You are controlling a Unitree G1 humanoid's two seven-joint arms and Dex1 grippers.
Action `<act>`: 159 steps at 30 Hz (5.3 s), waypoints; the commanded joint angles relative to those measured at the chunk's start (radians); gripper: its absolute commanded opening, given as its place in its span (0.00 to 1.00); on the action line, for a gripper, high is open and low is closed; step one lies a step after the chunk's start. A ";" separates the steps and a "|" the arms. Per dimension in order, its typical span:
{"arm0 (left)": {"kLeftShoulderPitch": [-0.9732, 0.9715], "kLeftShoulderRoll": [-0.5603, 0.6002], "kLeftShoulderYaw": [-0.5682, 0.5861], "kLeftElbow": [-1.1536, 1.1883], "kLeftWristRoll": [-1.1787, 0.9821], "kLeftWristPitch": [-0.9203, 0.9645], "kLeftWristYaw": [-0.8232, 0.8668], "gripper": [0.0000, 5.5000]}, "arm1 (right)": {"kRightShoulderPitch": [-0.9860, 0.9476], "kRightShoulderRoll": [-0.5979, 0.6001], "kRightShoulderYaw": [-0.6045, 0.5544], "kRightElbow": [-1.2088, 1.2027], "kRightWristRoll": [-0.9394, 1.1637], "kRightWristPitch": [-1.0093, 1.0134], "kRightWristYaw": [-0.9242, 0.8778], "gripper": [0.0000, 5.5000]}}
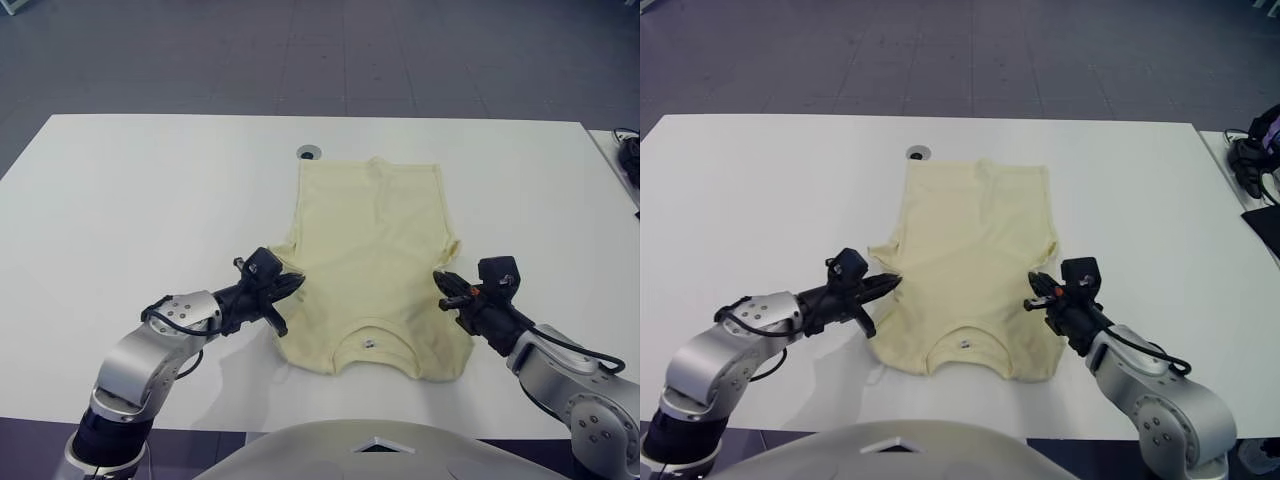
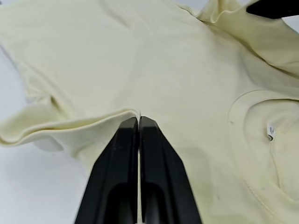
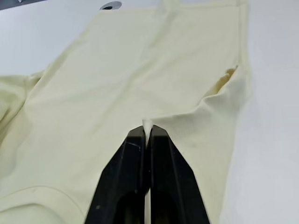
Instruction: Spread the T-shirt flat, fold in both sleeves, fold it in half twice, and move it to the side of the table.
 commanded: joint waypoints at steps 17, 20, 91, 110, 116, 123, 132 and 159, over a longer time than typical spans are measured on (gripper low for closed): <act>-0.054 0.045 -0.160 0.100 0.156 -0.216 -0.126 0.22 | -0.112 -0.171 0.189 0.073 -0.129 0.054 0.177 0.19; -0.042 0.042 -0.054 0.032 0.043 -0.205 -0.169 0.31 | -0.111 -0.159 0.091 -0.004 -0.011 0.112 0.210 0.27; 0.156 0.096 -0.117 0.361 0.690 -0.804 -0.009 0.98 | 0.232 -0.273 0.215 0.409 -0.923 -0.773 0.386 0.98; 0.192 0.118 0.037 0.230 0.558 -0.851 -0.002 0.98 | 0.220 -0.161 0.047 0.234 -0.788 -0.778 0.380 0.98; 0.223 0.119 0.032 0.187 0.575 -0.838 -0.025 0.98 | 0.272 -0.160 0.042 0.257 -0.812 -0.812 0.392 0.98; 0.195 0.118 -0.059 0.250 0.675 -0.878 -0.047 0.98 | 0.282 -0.178 0.126 0.390 -0.919 -0.848 0.395 0.98; 0.262 0.204 -0.043 0.262 0.726 -0.909 -0.069 0.98 | 0.286 -0.165 0.076 0.355 -0.879 -0.918 0.399 0.98; 0.264 0.235 0.002 0.288 0.689 -1.081 -0.126 0.98 | 0.325 -0.260 0.191 0.625 -1.171 -1.357 0.462 0.98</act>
